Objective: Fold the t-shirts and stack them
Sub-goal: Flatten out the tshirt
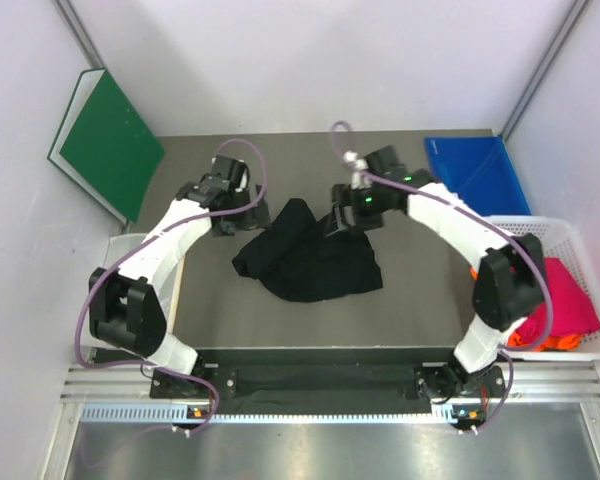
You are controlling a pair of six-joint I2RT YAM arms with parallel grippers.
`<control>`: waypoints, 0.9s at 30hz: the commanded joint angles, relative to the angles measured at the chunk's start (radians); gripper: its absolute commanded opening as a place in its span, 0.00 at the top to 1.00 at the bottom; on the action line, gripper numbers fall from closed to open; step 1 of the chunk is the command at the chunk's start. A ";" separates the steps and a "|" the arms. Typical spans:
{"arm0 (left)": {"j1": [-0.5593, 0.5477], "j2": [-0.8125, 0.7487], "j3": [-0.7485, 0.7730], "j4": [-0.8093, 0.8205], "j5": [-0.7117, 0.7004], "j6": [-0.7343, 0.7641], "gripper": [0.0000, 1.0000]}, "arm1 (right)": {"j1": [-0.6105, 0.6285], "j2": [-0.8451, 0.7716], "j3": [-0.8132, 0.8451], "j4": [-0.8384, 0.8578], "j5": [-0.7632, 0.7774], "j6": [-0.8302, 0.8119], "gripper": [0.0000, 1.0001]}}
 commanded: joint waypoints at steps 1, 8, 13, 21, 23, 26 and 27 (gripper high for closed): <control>-0.064 -0.005 0.056 0.097 0.047 0.042 0.01 | -0.054 -0.072 -0.074 0.001 0.092 0.002 0.20; -0.099 0.098 0.122 0.078 0.073 0.082 0.01 | -0.056 0.044 -0.126 -0.089 0.105 0.046 0.22; -0.103 0.227 0.177 -0.019 -0.023 0.065 0.01 | -0.043 0.115 -0.099 -0.152 0.190 0.057 0.23; -0.104 0.320 0.228 -0.036 -0.057 0.067 1.00 | -0.037 0.212 -0.071 -0.131 0.175 0.036 0.86; -0.097 0.333 0.259 -0.062 -0.108 0.059 1.00 | -0.037 0.209 -0.064 -0.128 0.189 0.037 1.00; -0.041 0.316 0.291 -0.082 -0.154 0.053 1.00 | -0.040 0.160 -0.033 -0.137 0.296 0.045 1.00; -0.015 0.290 0.292 -0.082 -0.154 0.045 1.00 | -0.048 0.144 -0.010 -0.149 0.334 0.045 1.00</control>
